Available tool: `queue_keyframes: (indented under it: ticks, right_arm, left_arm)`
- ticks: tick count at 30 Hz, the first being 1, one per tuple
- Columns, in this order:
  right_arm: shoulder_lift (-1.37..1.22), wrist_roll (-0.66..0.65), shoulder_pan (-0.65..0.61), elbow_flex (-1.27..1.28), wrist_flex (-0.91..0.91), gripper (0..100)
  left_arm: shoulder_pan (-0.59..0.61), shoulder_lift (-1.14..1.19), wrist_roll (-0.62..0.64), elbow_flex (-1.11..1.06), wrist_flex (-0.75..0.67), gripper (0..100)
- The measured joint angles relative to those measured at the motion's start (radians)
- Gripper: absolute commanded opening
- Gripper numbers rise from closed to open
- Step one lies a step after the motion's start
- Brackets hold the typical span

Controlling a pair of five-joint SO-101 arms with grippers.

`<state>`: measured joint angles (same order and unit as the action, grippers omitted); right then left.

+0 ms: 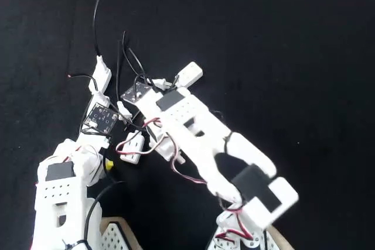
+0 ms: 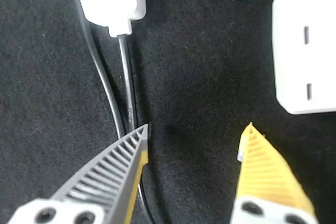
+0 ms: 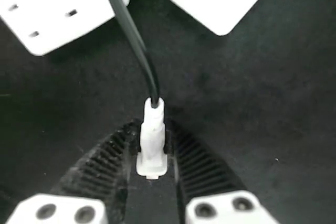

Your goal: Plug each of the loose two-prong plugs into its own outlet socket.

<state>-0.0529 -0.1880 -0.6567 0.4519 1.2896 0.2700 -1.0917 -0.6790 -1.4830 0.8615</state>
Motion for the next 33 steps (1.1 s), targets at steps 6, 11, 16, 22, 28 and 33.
queue_keyframes:
  ticks: [6, 11, 16, 22, 28, 33]
  right_arm:
    - [0.221, -0.005, 0.014, 0.104, -0.061, 1.2]
    - [0.522, -0.003, -0.054, 0.333, -0.193, 1.2]
    - [0.816, 0.051, -0.121, 0.580, -0.422, 1.2]
    - [0.997, 0.155, -0.186, 0.718, -0.549, 1.2]
    - [1.023, 0.164, -0.196, 0.733, -0.563, 1.2]
    - [1.031, 0.164, -0.196, 0.750, -0.565, 1.2]
  left_arm:
    - [0.000, 0.000, 0.000, 0.000, 0.000, 27]
    - [-0.015, 0.000, 0.046, 0.000, -0.006, 27]
    - [-0.066, 0.000, 0.236, 0.012, -0.074, 27]
    - [-0.141, 0.000, 0.417, 0.061, -0.137, 27]
    - [-0.261, -0.025, 0.549, 0.137, -0.137, 27]
    - [-0.381, -0.196, 0.658, 0.141, -0.137, 27]
